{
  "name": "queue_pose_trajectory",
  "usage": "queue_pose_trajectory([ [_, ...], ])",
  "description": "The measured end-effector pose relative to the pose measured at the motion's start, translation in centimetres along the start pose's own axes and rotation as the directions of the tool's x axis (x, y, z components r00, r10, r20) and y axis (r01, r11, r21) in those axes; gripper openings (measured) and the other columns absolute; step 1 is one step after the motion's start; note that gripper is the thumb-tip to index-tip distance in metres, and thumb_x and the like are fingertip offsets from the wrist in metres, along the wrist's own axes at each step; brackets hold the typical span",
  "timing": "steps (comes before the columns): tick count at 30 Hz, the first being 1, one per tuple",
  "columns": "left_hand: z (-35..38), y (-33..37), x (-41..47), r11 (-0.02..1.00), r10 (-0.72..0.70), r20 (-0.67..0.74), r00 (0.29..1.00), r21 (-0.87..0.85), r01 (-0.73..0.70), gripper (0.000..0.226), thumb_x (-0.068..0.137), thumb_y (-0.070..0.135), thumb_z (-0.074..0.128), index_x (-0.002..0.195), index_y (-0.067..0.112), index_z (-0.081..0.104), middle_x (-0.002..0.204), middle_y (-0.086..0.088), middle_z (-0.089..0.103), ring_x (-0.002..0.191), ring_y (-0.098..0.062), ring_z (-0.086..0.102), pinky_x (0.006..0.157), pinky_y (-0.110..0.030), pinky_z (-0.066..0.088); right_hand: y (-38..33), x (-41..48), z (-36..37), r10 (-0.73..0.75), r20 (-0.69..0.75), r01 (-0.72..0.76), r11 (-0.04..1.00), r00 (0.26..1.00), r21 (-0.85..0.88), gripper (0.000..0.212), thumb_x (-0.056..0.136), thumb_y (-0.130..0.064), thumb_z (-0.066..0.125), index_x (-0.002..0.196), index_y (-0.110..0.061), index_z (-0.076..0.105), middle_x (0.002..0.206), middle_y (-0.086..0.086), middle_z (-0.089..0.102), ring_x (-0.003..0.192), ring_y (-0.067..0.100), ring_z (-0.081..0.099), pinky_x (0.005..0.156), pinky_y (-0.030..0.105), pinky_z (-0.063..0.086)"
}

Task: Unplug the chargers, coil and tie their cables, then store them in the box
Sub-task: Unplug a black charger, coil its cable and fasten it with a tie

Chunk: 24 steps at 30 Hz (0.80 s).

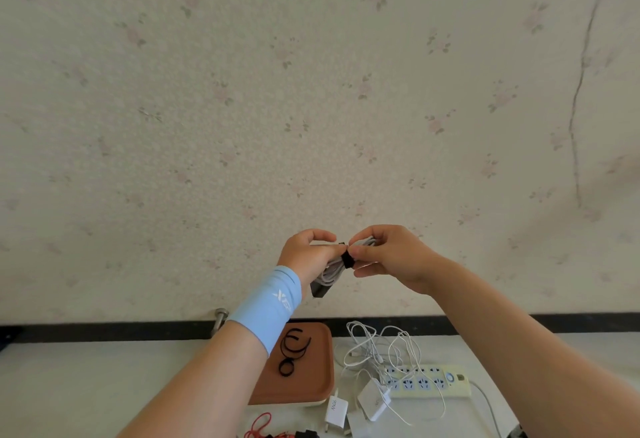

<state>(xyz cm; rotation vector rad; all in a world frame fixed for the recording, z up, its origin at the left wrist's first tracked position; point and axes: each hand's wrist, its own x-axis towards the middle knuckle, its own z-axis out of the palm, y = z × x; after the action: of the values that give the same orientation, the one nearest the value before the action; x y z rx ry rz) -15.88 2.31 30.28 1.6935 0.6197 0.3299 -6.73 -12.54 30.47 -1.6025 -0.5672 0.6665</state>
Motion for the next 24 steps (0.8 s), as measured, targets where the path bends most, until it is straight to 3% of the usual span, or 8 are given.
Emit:
queue_pose_trajectory([
  [3,-0.2,-0.1,0.1,0.998,0.049,0.031,0.998,0.041,-0.05,0.021,0.084,0.02,0.074,0.102,0.023,0.065,0.097,0.001,0.073,0.089,-0.017,0.069,0.07,-0.026,0.053,0.2,0.0,0.0,-0.011,-0.006,0.011,1.0,1.0,-0.021,0.013,0.089,0.0,0.072,0.102,0.004,0.07,0.091,0.019,0.071,0.078,0.025,0.071,0.073,0.034,0.063],
  [5,-0.5,-0.2,0.2,0.97,0.132,0.067,0.989,0.195,-0.143,0.007,0.087,0.024,0.072,0.093,0.024,0.074,0.092,0.007,0.074,0.088,-0.012,0.069,0.073,-0.022,0.053,0.3,0.1,0.0,-0.02,-0.014,0.02,0.999,1.0,-0.042,0.011,0.089,0.001,0.073,0.1,0.002,0.07,0.091,0.019,0.072,0.079,0.026,0.072,0.075,0.035,0.063],
  [7,-0.8,-0.1,0.1,0.928,0.184,0.132,0.974,0.302,-0.217,0.011,0.089,0.029,0.069,0.089,0.026,0.079,0.088,0.01,0.075,0.086,-0.008,0.069,0.075,-0.019,0.052,0.3,0.1,-0.1,-0.027,-0.009,0.027,0.997,1.0,-0.067,0.01,0.087,0.001,0.074,0.097,0.0,0.071,0.092,0.02,0.072,0.082,0.028,0.073,0.079,0.038,0.063],
  [10,-1.2,-0.1,0.2,0.865,0.168,0.257,0.952,0.425,-0.268,0.018,0.092,0.035,0.064,0.092,0.026,0.08,0.084,0.008,0.075,0.079,-0.01,0.069,0.078,-0.023,0.054,0.6,0.2,-0.2,-0.035,0.019,0.037,0.993,0.999,-0.113,0.011,0.086,0.002,0.076,0.095,-0.004,0.072,0.09,0.018,0.072,0.081,0.028,0.074,0.08,0.037,0.063],
  [13,-1.4,-0.2,0.2,0.805,0.085,0.363,0.928,0.524,-0.279,0.024,0.095,0.038,0.059,0.088,0.026,0.078,0.069,0.003,0.067,0.064,-0.014,0.056,0.069,-0.027,0.047,1.0,0.2,0.0,-0.038,0.058,0.047,0.984,0.998,-0.171,0.013,0.085,0.002,0.076,0.095,-0.005,0.072,0.087,0.017,0.073,0.081,0.027,0.074,0.081,0.038,0.063],
  [17,-1.8,-0.7,0.3,0.802,-0.002,0.453,0.891,0.533,-0.269,0.022,0.091,0.035,0.065,0.107,0.026,0.077,0.097,0.004,0.075,0.093,-0.012,0.066,0.089,-0.026,0.051,1.3,0.2,0.3,-0.041,0.081,0.055,0.983,0.996,-0.174,0.014,0.086,0.005,0.074,0.096,-0.005,0.071,0.081,0.014,0.071,0.077,0.026,0.074,0.079,0.036,0.063],
  [21,-1.5,-1.5,0.5,0.846,0.059,0.4,0.914,0.466,-0.259,0.017,0.087,0.034,0.07,0.099,0.026,0.078,0.092,0.002,0.076,0.094,-0.015,0.068,0.087,-0.026,0.052,1.6,0.8,0.5,-0.071,0.048,0.076,0.992,0.996,-0.101,0.018,0.087,0.006,0.072,0.101,-0.007,0.07,0.088,0.014,0.069,0.076,0.023,0.071,0.074,0.031,0.061],
  [24,-1.2,-2.2,0.4,0.88,0.077,0.372,0.925,0.411,-0.238,0.019,0.09,0.03,0.068,0.107,0.026,0.076,0.099,0.002,0.075,0.099,-0.014,0.067,0.089,-0.023,0.049,2.3,1.4,0.7,-0.053,0.023,0.054,0.994,0.998,-0.09,0.023,0.089,0.003,0.072,0.108,-0.009,0.07,0.095,0.013,0.07,0.079,0.022,0.071,0.075,0.03,0.06],
])
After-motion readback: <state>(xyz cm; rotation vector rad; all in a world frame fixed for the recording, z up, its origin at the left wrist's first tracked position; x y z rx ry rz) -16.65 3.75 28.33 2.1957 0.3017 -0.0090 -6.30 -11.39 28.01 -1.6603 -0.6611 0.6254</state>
